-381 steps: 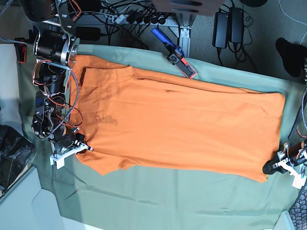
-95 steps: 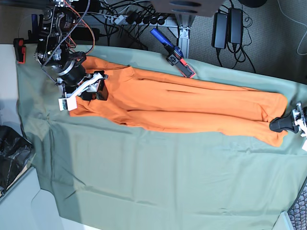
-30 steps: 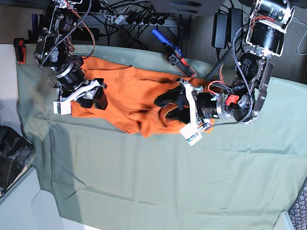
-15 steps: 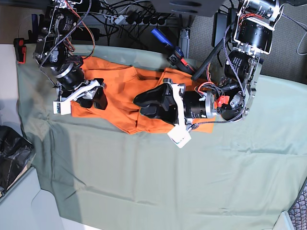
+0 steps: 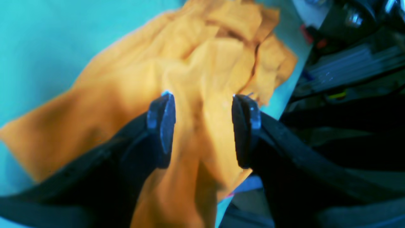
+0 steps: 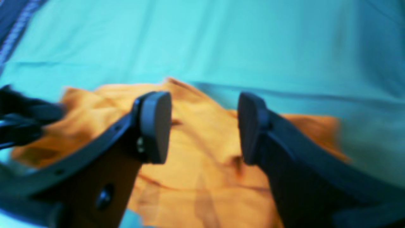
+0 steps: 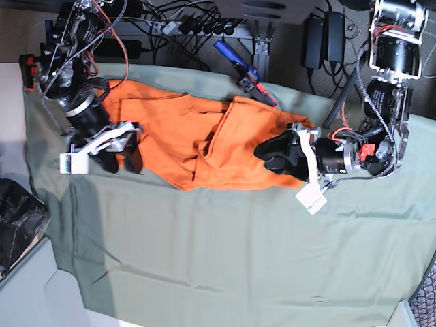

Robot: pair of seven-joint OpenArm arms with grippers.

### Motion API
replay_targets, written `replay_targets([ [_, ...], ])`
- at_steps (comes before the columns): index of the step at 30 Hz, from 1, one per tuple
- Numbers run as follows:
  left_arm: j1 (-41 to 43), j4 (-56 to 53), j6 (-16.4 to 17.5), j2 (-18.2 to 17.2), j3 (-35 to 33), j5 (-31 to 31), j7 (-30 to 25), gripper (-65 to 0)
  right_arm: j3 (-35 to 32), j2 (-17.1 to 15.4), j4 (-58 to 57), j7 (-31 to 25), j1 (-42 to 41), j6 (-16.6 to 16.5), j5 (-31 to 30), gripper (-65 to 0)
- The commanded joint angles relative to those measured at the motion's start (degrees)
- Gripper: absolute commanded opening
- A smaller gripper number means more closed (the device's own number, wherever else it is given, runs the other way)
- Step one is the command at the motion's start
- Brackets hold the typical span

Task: Fold the T-shirt properly

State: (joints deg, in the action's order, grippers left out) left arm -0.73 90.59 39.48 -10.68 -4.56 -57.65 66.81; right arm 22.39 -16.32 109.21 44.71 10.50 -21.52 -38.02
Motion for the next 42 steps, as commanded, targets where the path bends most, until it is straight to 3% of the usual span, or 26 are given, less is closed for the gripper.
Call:
replay_targets([
  [1,-1.0,1.0,0.5,-1.2,0.2,-1.2,-1.1,-33.2,1.9,-0.7,0.5,-1.4,-0.5,-4.4,-0.3,-31.0],
  [5,-1.0,1.0,0.5,-3.7,0.2,-1.2,-1.9,-33.2,8.8,-1.0,-2.7,-1.4,-0.5,-4.4,-0.6,-22.2],
  [9,-1.0,1.0,0.5,-3.7,0.2,-1.2,-2.3,-33.2,12.8,-2.0,-8.5,-1.4,-0.5,-4.4,-3.1,-21.3],
  [23,-1.0,1.0,0.5,-3.8,0.2,-1.2,-2.3,-33.2,12.0,-2.4,-24.4,-0.5,-0.5,-5.7,-9.2,-21.3],
  [34,-1.0,1.0,0.5,-3.8,0.2,-1.2,-2.3,-33.2,11.5,-1.6,-24.8,2.9,-0.5,-7.5,-14.3,-21.4],
  [42,-1.0,1.0,0.5,-3.8,0.2,-1.2,-2.3,-33.2,5.9,-1.6,-24.7,3.3,-0.5,-7.5,-14.7,-21.4],
])
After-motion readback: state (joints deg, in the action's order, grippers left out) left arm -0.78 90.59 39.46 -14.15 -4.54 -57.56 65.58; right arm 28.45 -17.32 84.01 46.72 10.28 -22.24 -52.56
